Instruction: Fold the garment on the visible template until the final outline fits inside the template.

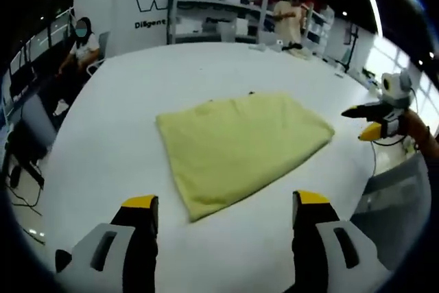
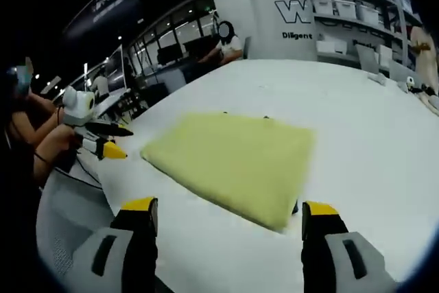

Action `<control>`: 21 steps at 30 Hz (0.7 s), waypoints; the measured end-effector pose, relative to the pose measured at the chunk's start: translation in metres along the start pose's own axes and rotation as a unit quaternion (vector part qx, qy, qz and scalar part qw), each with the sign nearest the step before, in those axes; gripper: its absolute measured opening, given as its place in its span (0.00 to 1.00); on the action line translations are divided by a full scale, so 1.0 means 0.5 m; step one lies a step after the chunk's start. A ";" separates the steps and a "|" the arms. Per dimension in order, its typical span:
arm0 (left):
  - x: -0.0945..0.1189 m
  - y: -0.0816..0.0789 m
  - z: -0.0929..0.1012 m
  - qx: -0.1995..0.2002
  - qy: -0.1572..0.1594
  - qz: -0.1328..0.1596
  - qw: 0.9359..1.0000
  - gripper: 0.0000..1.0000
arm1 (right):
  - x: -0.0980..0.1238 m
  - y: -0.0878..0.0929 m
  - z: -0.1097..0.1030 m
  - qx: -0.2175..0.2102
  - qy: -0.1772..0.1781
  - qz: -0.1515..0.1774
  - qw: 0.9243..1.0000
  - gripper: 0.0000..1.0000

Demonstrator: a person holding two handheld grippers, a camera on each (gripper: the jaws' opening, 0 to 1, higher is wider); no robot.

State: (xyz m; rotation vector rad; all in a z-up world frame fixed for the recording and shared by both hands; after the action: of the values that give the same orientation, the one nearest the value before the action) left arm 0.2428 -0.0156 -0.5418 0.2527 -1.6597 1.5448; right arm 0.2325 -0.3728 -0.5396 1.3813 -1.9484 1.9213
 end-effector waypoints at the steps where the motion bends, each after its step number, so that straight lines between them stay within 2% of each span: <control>1: 0.001 0.000 0.001 -0.001 0.000 0.002 1.000 0.84 | 0.004 0.000 -0.005 0.001 -0.002 -0.001 1.000 0.91; 4: 0.017 -0.002 0.016 -0.002 0.003 0.016 1.000 0.94 | 0.017 0.001 -0.016 -0.001 -0.002 0.001 1.000 0.99; 7: 0.028 0.000 0.026 -0.002 0.003 0.019 1.000 0.99 | 0.028 0.003 -0.019 -0.002 0.004 0.001 1.000 0.99; 14: 0.043 0.012 0.038 -0.009 0.005 0.010 1.000 0.99 | 0.061 0.008 -0.029 -0.004 0.017 -0.001 1.000 0.99; 21: 0.059 0.010 0.048 -0.018 0.005 0.008 1.000 0.99 | 0.083 0.009 -0.039 -0.007 0.028 0.003 1.000 0.99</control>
State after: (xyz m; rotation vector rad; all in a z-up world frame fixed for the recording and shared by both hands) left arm 0.2107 -0.0249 -0.5228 0.2126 -1.6828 1.5239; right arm 0.1952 -0.3790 -0.5134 1.3065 -1.9388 1.9229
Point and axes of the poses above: the point that each gripper's makers call its tool centre point, and the gripper's own axes: x roughly backward along the fingers, z roughly to its right, y roughly out of its underside, the point moved 10 cm from there along x, roughly backward along the fingers, and after that the axes turned 1 degree about -z, right-handed, at the moved point
